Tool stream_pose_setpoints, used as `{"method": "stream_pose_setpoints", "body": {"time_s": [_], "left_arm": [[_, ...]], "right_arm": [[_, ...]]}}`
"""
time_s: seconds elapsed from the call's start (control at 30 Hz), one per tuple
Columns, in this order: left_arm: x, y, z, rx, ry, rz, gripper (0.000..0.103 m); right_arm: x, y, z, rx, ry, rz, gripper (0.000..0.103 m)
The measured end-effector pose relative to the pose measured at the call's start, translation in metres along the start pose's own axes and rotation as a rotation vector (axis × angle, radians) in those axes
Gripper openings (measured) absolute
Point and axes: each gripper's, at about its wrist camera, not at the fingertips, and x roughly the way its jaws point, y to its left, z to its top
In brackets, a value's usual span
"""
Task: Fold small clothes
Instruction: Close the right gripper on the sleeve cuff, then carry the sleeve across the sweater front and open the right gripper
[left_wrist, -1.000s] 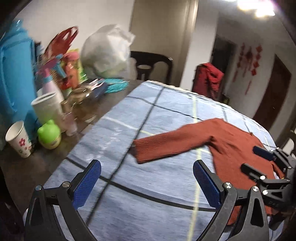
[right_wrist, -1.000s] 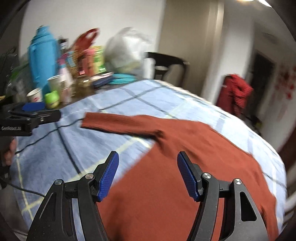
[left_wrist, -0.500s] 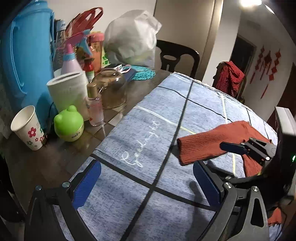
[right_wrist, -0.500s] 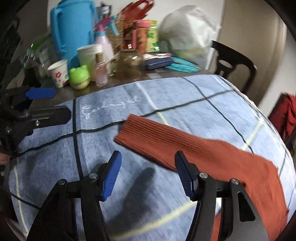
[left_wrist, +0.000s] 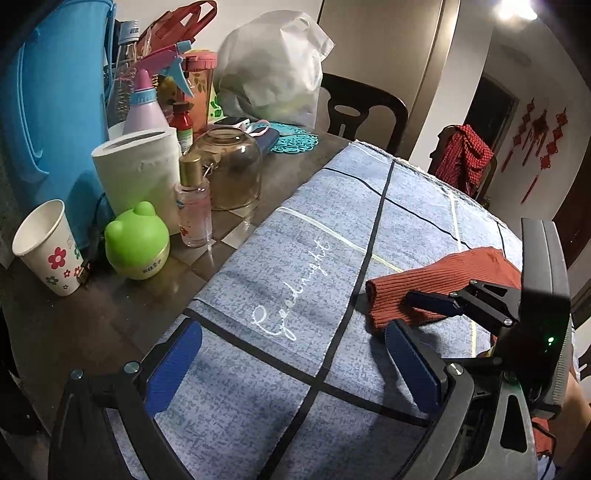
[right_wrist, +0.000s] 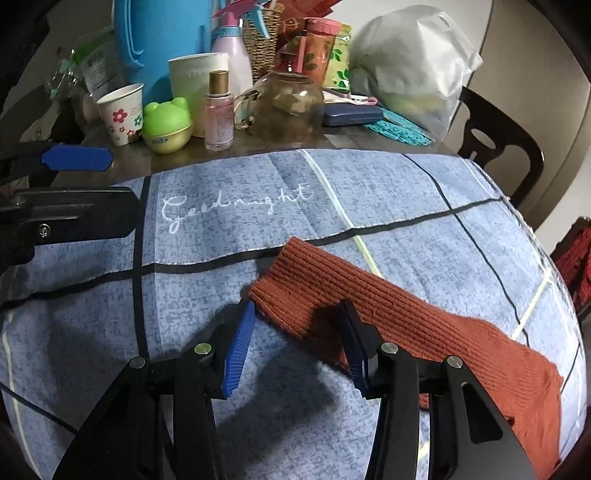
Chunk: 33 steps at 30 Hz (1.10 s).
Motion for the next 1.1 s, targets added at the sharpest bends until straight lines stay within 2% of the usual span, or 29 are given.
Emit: {"method": "stream_pose_setpoints", "body": {"time_s": [0.1, 0.17, 0.27, 0.5, 0.73, 0.93, 1.1], "left_arm": [[0.001, -0.002, 0.001, -0.001, -0.001, -0.004, 0.101], [0.002, -0.003, 0.001, 0.000, 0.003, -0.010, 0.101], [0.002, -0.007, 0.001, 0.010, 0.010, -0.018, 0.101], [0.001, -0.019, 0.007, 0.031, 0.002, -0.047, 0.101], [-0.002, -0.035, 0.022, 0.049, -0.034, -0.075, 0.101], [0.006, -0.056, 0.031, 0.105, -0.026, -0.088, 0.101], [0.016, -0.074, 0.037, 0.134, -0.013, -0.120, 0.101]], "right_arm": [[-0.001, 0.001, 0.001, 0.008, -0.002, 0.009, 0.035], [-0.001, 0.003, 0.001, 0.007, -0.004, -0.005, 0.019], [-0.003, 0.003, 0.001, 0.019, -0.005, -0.011, 0.010], [-0.020, -0.022, 0.003, 0.153, -0.060, 0.015, 0.008], [-0.048, -0.073, 0.001, 0.371, -0.137, 0.034, 0.008], [-0.076, -0.110, -0.011, 0.504, -0.206, 0.030, 0.008], [-0.095, -0.137, -0.023, 0.598, -0.248, -0.006, 0.008]]}}
